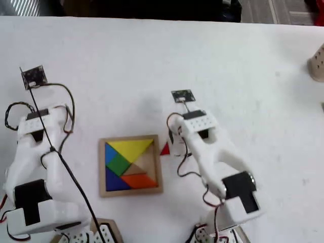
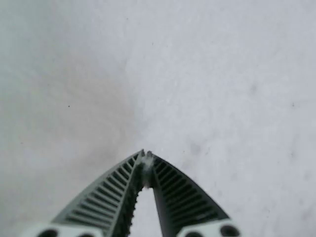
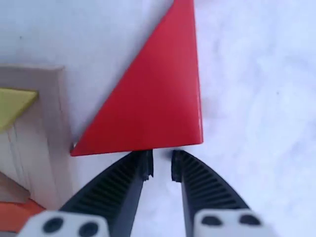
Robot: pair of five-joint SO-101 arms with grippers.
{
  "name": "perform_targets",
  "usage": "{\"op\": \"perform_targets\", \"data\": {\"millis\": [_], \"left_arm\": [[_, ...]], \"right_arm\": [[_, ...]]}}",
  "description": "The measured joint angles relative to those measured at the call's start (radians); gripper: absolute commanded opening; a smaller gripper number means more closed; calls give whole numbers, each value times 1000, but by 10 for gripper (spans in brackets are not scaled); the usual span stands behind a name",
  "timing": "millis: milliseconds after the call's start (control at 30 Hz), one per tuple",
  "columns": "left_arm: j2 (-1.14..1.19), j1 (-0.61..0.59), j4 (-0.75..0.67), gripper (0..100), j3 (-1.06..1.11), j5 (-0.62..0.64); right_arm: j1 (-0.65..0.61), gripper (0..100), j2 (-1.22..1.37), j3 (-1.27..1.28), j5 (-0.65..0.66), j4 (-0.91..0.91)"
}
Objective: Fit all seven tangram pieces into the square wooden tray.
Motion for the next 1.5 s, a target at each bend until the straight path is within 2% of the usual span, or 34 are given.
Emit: {"op": "perform_targets", "data": {"millis": [133, 533, 833, 1067, 1300, 1500], "left_arm": [[0, 0, 0, 23, 0, 0], [0, 0, 0, 23, 0, 0], [0, 0, 0, 23, 0, 0], [0, 0, 0, 23, 0, 0], [0, 0, 0, 23, 0, 0], [0, 0, 0, 23, 0, 0]], "right_arm": [[38, 87, 132, -166, -2, 72], [166, 87, 362, -606, -3, 69], [164, 110, 388, -704, -3, 118], [155, 312, 387, -744, 69, 176], [46, 316, 404, -790, 64, 183], [35, 316, 405, -821, -5, 183]]}}
